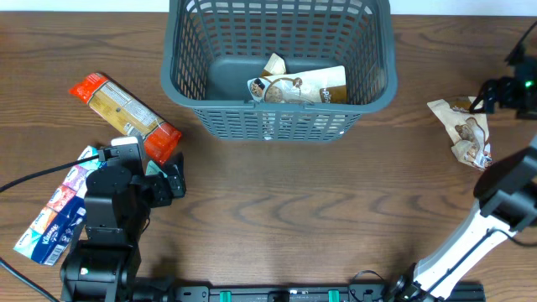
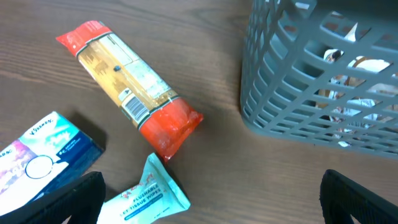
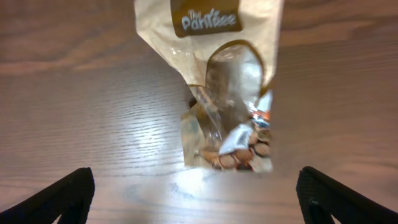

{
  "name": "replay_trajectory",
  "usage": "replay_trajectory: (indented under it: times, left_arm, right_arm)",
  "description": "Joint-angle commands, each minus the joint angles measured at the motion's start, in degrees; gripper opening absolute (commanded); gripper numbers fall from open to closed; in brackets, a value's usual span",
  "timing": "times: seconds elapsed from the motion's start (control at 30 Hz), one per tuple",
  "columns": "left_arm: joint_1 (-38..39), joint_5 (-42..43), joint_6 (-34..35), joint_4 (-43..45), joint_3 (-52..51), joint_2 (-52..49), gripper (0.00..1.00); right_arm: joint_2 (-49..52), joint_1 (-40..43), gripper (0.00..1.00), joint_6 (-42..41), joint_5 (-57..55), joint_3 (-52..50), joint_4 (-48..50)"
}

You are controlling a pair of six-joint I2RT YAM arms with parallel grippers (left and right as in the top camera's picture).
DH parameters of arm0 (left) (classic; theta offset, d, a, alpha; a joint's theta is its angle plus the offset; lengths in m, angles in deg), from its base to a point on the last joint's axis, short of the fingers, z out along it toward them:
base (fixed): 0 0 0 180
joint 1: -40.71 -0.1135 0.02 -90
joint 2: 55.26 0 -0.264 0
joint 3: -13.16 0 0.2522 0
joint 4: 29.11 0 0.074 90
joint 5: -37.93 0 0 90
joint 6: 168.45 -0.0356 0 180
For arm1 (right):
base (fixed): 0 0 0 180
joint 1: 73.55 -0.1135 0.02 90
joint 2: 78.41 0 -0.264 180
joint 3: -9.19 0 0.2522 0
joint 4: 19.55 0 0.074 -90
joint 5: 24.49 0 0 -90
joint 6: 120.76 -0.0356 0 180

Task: Pack container
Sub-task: 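Grasp the last cream snack pouch with the right gripper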

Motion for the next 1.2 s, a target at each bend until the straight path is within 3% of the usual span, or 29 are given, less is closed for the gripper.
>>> replay_trajectory:
  times: [0.0, 0.4, 0.97, 1.1, 1.17]
  left_arm:
    - [-0.24, -0.5, 0.72, 0.72, 1.18, 0.13, 0.99]
    - [-0.24, -0.57, 0.7, 1.16, 1.18, 0.13, 0.99]
    - [-0.24, -2.69, 0.72, 2.45, 1.18, 0.13, 0.99]
    - [-0.24, -2.69, 0.72, 2.45, 1.18, 0.13, 0.98]
    - [-0.24, -2.69, 0.7, 2.43, 1.18, 0.13, 0.99]
  right_arm:
    - [3.26, 0.22, 0.95, 1.7, 1.11, -0.02, 0.46]
    - [7.26, 0.22, 0.96, 7.54, 1.44, -2.84, 4.57]
    - [7.26, -1.09, 0.94, 1.95, -6.67, -21.57, 20.06]
    - [7.26, -1.49, 0.89, 1.95, -6.6, -23.41, 22.25]
    - [7.26, -1.81, 0.77, 1.99, -5.97, -23.71, 22.64]
